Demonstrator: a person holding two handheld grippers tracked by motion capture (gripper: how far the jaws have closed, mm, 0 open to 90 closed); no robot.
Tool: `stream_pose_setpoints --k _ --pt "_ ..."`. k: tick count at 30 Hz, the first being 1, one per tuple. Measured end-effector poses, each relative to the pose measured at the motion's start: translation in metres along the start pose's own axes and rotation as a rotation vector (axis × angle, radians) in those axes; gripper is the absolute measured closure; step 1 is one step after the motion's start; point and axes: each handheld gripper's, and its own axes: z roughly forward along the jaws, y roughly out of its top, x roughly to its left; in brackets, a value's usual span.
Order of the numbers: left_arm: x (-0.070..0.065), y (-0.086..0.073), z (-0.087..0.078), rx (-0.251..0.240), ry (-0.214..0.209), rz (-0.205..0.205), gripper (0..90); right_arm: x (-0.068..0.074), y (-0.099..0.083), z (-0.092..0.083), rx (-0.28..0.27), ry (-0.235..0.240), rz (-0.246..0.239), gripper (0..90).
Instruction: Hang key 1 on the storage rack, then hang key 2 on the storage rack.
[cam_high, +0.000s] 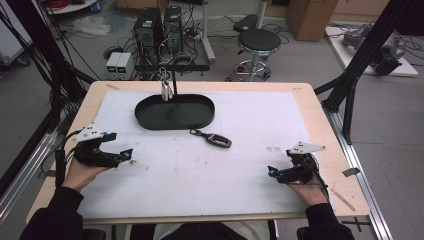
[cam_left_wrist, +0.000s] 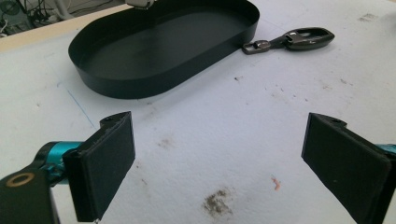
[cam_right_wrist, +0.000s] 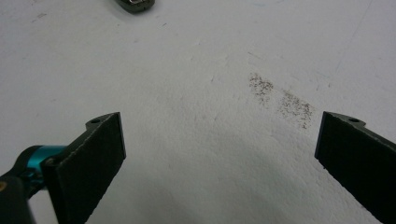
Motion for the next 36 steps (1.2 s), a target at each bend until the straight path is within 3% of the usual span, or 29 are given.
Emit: stream_pose_setpoints --k 7,17,24,30,36 --pt "-0.004 -0.016 -0.01 -0.005 0.008 0.0 10.0 0.0 -0.001 0.001 0.005 0.001 -0.001 1.0" --pt "-0.012 -0.044 -0.002 0.07 0.027 0.011 10.0 0.005 0.007 0.009 0.03 0.017 -0.01 1.0" --pt "-0.016 -0.05 -0.002 0.062 0.031 0.013 10.1 0.018 0.05 0.022 0.01 0.047 -0.078 1.0" --pt "-0.013 -0.053 -0.009 0.019 0.042 -0.004 10.0 0.031 0.082 0.047 0.049 0.083 -0.142 1.0" --pt "-0.014 -0.056 -0.011 0.024 0.034 0.004 10.0 0.047 0.103 0.071 0.098 0.108 -0.185 1.0"
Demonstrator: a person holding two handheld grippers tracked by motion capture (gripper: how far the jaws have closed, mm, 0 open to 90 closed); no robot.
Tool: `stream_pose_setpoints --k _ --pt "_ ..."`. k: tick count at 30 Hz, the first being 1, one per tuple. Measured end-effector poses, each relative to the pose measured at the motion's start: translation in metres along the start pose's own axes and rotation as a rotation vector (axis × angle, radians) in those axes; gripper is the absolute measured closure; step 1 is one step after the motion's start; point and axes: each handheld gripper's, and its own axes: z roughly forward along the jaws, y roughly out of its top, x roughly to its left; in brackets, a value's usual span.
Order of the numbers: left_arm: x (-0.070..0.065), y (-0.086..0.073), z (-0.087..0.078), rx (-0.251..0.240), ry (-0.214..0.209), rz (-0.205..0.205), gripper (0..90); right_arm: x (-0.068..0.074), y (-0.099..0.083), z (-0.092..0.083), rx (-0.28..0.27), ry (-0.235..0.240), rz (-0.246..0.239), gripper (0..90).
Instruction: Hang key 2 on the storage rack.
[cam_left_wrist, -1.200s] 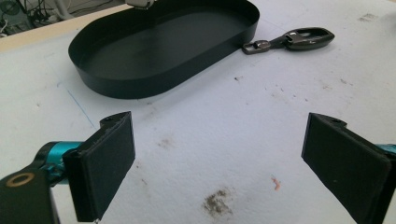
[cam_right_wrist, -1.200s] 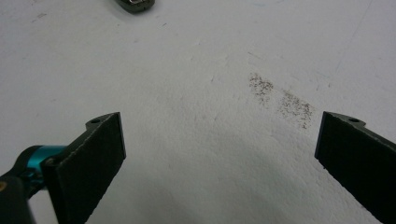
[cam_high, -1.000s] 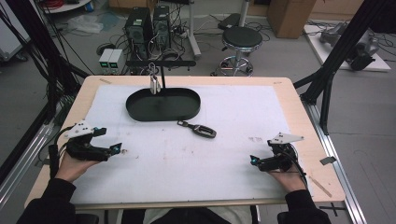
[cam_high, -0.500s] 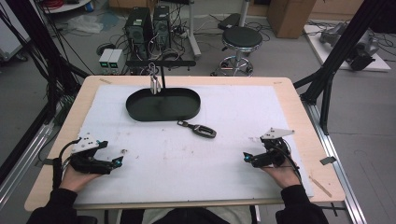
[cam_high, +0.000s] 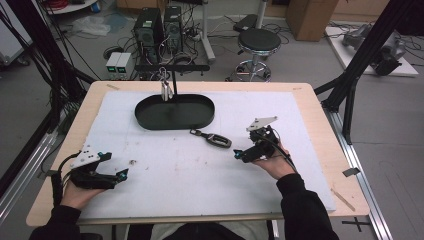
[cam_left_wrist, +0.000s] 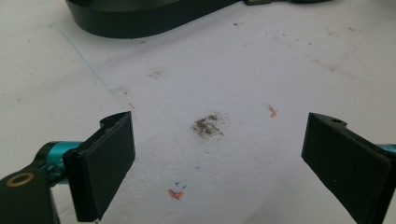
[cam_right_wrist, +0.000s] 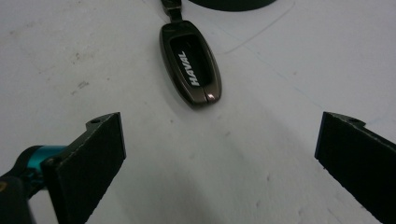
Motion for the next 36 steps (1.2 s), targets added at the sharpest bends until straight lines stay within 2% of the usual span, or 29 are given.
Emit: stream_pose_setpoints --k 13,28,36 --pt "-0.002 -0.001 -0.002 -0.011 -0.005 0.009 10.0 0.016 0.036 0.021 0.026 0.03 -0.043 1.0" --pt "-0.004 -0.001 0.0 0.004 -0.006 0.021 10.0 0.017 0.051 0.038 0.055 0.056 -0.051 1.0" --pt "-0.005 -0.001 0.0 0.009 -0.007 0.027 10.0 0.013 0.058 0.048 0.062 0.071 -0.031 1.0"
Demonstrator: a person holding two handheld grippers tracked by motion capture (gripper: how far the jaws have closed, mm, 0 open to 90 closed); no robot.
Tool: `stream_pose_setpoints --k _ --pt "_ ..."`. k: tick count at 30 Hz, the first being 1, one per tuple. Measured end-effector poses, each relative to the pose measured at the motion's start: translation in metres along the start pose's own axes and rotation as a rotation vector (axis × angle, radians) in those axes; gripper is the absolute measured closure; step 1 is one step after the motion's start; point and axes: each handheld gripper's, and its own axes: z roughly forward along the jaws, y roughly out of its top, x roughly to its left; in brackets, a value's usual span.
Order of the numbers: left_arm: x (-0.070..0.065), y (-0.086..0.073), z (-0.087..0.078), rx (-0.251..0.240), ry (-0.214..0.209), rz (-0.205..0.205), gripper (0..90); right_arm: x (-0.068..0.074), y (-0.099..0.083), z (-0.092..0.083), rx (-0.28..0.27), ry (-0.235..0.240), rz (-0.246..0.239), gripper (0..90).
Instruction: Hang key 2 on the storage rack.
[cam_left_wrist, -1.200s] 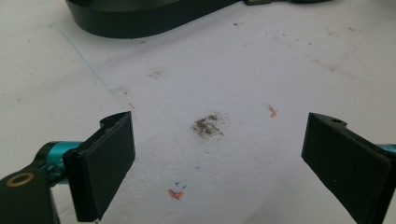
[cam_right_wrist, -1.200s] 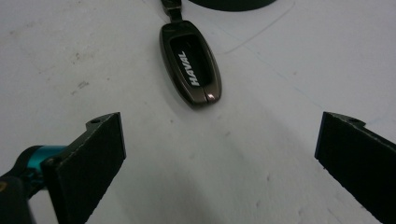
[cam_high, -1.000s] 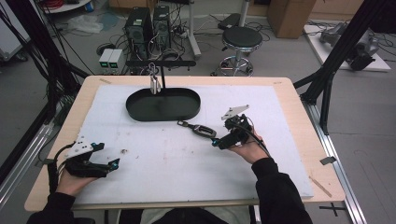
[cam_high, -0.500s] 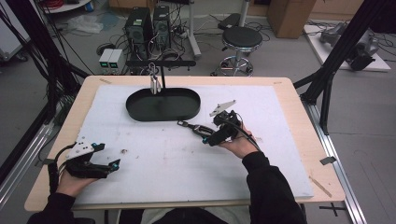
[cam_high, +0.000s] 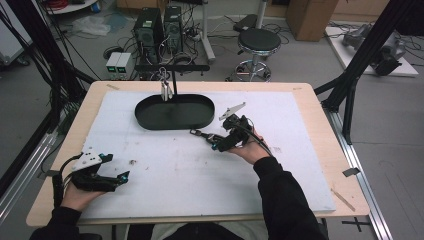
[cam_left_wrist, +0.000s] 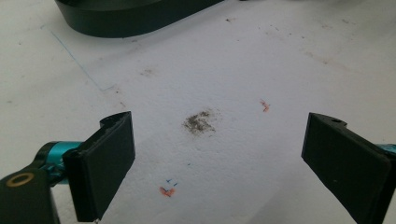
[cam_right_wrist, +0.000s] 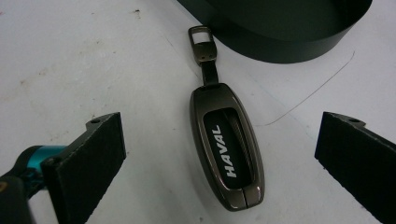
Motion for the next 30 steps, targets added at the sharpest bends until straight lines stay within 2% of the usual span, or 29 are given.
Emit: stream_pose_setpoints --k 16,22,26,30 --pt "-0.001 0.0 0.003 0.008 -0.017 -0.012 10.0 -0.007 0.02 0.021 0.05 0.012 -0.006 1.1" --pt "0.0 0.0 0.003 0.018 -0.024 -0.01 10.1 -0.007 0.028 0.035 0.091 0.023 -0.011 1.1" --pt "0.0 0.0 0.001 0.0 -0.04 -0.031 10.0 -0.005 0.032 0.045 0.122 0.042 -0.021 1.2" --pt "0.002 0.0 0.001 0.0 -0.038 -0.029 10.0 -0.006 0.033 0.055 0.154 0.044 -0.019 1.1"
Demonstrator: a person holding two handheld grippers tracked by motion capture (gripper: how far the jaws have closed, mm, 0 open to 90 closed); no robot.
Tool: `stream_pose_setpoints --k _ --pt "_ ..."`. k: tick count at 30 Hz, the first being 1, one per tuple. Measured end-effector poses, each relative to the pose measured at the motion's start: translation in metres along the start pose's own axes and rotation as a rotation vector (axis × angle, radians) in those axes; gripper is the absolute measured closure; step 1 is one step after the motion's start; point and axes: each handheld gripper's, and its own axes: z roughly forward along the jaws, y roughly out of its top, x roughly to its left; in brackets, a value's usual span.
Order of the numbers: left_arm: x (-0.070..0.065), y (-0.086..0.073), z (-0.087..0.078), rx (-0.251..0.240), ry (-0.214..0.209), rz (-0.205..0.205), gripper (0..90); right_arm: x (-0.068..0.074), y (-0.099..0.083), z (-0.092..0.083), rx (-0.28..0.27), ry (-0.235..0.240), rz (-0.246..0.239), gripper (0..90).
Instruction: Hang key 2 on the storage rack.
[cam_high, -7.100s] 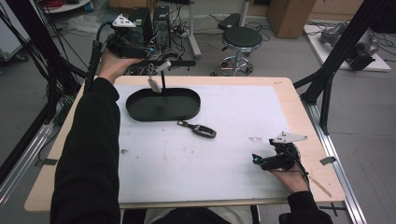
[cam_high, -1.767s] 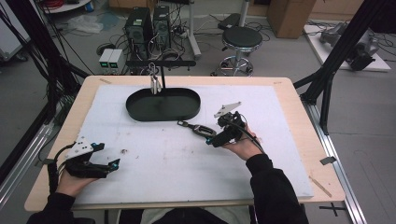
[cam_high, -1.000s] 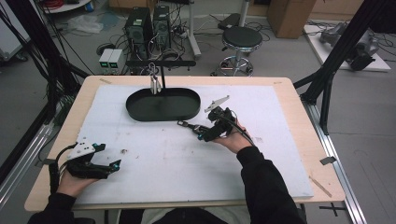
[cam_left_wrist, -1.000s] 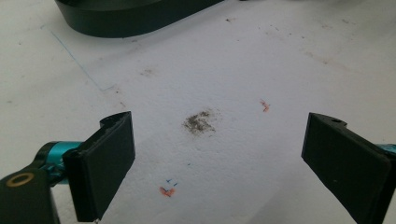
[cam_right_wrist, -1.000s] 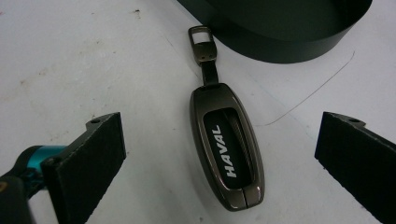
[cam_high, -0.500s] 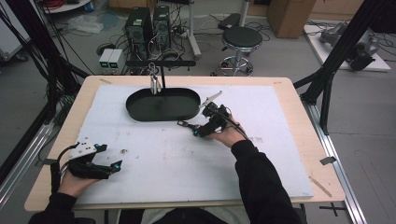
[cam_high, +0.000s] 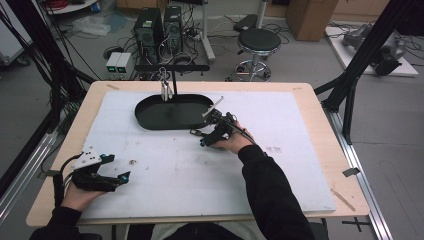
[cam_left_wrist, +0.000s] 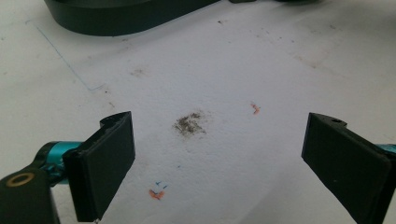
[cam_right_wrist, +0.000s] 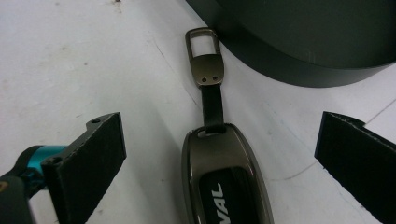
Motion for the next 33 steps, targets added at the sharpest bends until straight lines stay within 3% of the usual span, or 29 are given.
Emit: stream_pose_setpoints --k 3,8,11,15,20,25,33 --pt "0.0 -0.001 0.002 0.01 0.0 0.0 10.0 -0.001 0.002 0.005 0.011 0.011 0.01 1.3" --pt "0.0 -0.001 0.002 0.014 0.0 0.004 10.0 -0.002 0.004 0.012 0.025 0.034 -0.001 9.2" --pt "0.0 -0.001 0.002 0.015 0.0 0.006 10.0 -0.004 0.005 0.013 0.014 0.079 -0.008 24.8" --pt "0.0 -0.001 0.003 0.023 -0.004 0.003 10.0 -0.005 0.006 0.012 0.001 0.091 -0.015 40.7" --pt "0.0 -0.002 0.004 0.034 -0.008 0.007 10.0 -0.001 0.006 0.014 0.027 0.034 -0.076 59.5" --pt "0.0 -0.002 0.005 0.032 -0.008 0.006 10.0 0.0 0.008 0.015 0.03 0.037 -0.094 61.5" --pt "0.001 -0.002 0.007 0.034 -0.009 0.005 10.0 0.005 0.02 0.017 0.109 0.007 -0.133 63.4"
